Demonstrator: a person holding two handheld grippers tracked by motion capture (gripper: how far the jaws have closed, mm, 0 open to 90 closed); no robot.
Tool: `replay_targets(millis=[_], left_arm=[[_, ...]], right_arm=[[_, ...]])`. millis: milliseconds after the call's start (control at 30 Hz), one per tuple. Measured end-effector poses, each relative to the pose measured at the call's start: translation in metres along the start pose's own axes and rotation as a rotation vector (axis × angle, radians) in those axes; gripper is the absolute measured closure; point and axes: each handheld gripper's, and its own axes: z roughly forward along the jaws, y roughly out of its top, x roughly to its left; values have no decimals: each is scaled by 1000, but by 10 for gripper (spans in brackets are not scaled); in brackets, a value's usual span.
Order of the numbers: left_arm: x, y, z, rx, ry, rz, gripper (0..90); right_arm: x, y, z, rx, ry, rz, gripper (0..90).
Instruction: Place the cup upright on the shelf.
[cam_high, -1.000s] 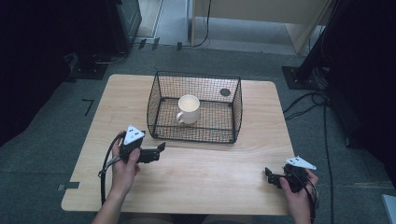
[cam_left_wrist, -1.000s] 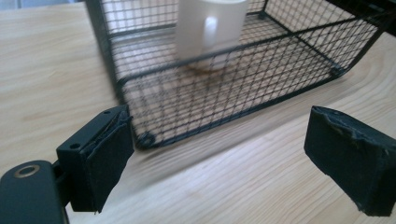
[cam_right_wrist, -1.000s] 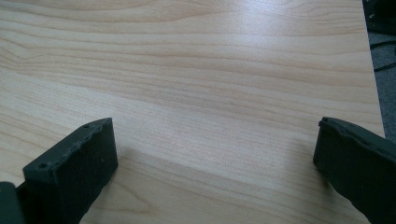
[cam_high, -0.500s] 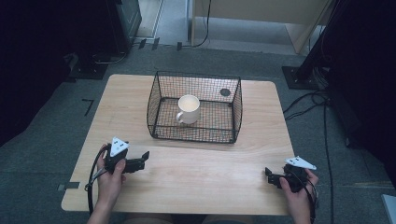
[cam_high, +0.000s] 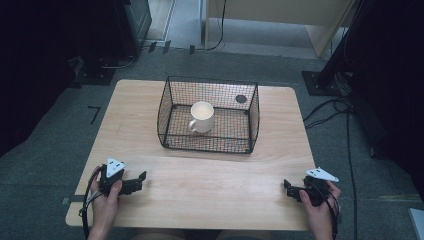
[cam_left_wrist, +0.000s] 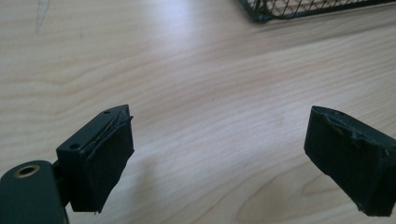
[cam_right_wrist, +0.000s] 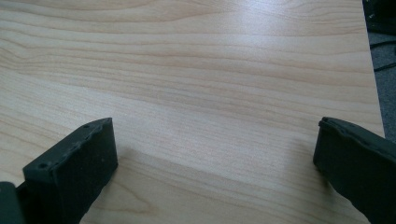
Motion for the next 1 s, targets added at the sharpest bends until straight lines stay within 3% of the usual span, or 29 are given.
replay_targets(millis=[633, 1000], left_arm=[[35, -25, -17, 45, 100, -54, 87], [34, -24, -15, 77, 114, -21, 87]], right_arm=[[0, 0, 0, 0, 0, 0, 0], [0, 0, 0, 0, 0, 0, 0]])
